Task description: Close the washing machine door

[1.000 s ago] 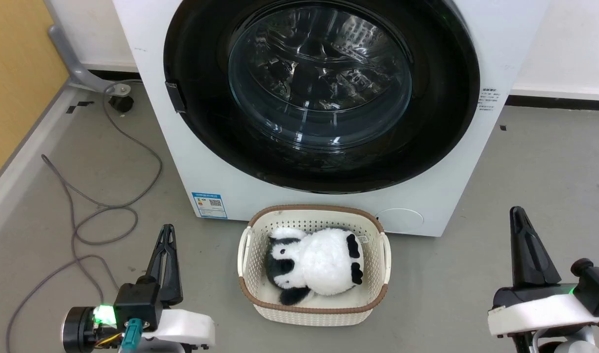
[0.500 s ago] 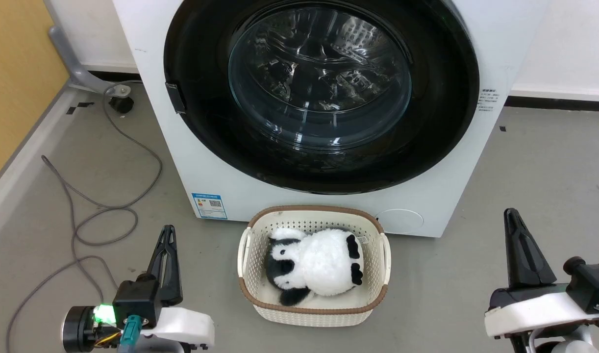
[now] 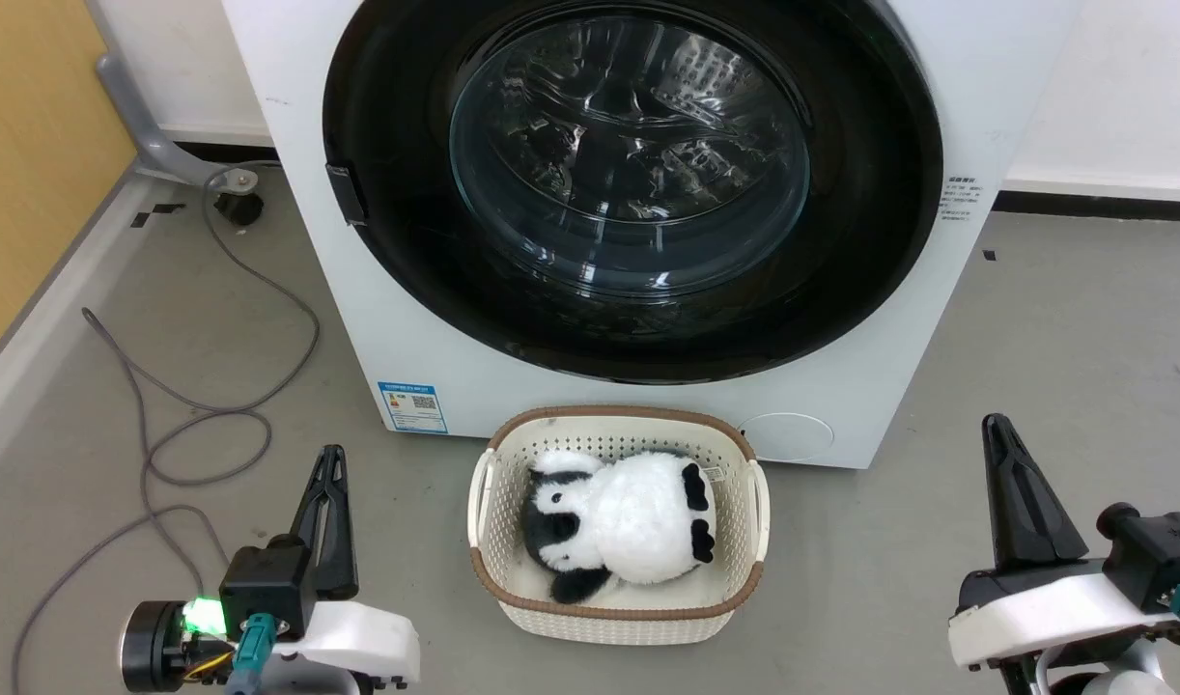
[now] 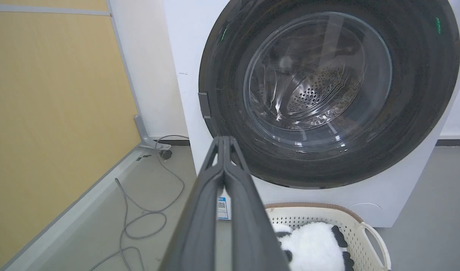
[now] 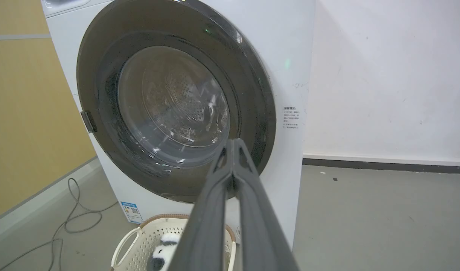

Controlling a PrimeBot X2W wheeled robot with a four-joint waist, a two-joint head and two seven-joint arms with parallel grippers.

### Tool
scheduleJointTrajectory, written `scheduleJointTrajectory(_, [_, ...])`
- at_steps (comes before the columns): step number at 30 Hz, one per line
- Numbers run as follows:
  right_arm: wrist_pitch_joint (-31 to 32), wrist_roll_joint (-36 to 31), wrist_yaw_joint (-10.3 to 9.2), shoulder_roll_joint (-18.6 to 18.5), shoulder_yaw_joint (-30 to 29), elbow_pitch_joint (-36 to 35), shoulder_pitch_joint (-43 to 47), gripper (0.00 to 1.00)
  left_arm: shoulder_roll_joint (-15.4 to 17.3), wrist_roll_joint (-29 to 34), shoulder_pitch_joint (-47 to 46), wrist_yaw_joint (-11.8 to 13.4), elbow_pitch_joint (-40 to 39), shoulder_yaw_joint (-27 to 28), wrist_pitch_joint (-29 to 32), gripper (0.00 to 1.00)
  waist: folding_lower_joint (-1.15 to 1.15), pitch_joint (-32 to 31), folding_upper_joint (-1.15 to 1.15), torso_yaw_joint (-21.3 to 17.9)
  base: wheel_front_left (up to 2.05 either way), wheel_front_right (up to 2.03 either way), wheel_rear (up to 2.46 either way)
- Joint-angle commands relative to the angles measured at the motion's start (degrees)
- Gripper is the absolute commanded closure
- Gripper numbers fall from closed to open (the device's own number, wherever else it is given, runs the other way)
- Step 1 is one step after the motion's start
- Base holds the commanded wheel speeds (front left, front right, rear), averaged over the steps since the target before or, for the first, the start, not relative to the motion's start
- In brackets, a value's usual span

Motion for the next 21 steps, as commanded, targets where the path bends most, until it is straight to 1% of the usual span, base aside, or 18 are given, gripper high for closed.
scheduleJointTrajectory(1, [0.19,-0.52,-0.01,0.09,0.16,-0.46,0.9,1.0,-0.12,0.17,0.43,-0.39,-0.26,0.16,0.22,1.0,0.0,-0.01,0.0,0.0,0.0,0.0,0.0])
scheduleJointTrajectory(21, [2.54,-2.29,-0.02,0.14,0.79,-0.9,1.41,1.0,-0.45,0.29,0.64,-1.9,-0.66,0.96,2.57,1.0,0.0,-0.22,0.0,-0.05,0.0,0.0,0.0])
